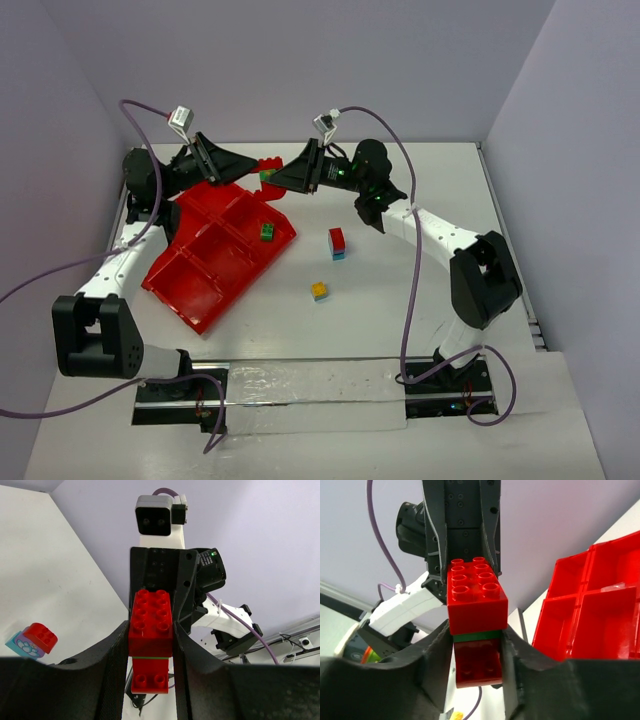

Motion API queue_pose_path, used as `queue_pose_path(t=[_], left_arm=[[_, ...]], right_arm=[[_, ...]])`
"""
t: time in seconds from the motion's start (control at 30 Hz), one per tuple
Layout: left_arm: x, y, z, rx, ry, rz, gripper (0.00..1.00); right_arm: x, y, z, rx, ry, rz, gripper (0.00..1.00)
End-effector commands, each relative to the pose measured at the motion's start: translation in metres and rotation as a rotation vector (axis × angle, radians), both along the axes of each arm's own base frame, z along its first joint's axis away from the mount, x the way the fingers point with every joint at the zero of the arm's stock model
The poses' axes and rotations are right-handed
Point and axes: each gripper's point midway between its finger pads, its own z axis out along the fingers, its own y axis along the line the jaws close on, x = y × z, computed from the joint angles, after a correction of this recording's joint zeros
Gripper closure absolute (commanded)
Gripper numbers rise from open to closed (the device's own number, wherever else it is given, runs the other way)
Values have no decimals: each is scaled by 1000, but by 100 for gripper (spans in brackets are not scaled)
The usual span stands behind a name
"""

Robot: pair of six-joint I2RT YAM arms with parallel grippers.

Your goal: Sort the legos into containers by color

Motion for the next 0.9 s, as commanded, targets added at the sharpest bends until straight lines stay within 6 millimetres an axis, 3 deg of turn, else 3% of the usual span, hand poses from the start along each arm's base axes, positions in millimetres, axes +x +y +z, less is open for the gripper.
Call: queue_pose_path(t=[0.0,0.17,0.43,0.87], left_arm=[[-8,2,17,1,-90,8,100],[-6,3,18,2,-91,15,100],[-4,3,23,0,-97,25,100],[6,4,24,-19,-84,42,100]], right_arm=[[-8,1,27,62,-87,15,72],[-8,2,22,51,-71,17,99],[-4,2,-11,-52,-29,-16,100],[-10,1,-39,-121,11,-4,100]])
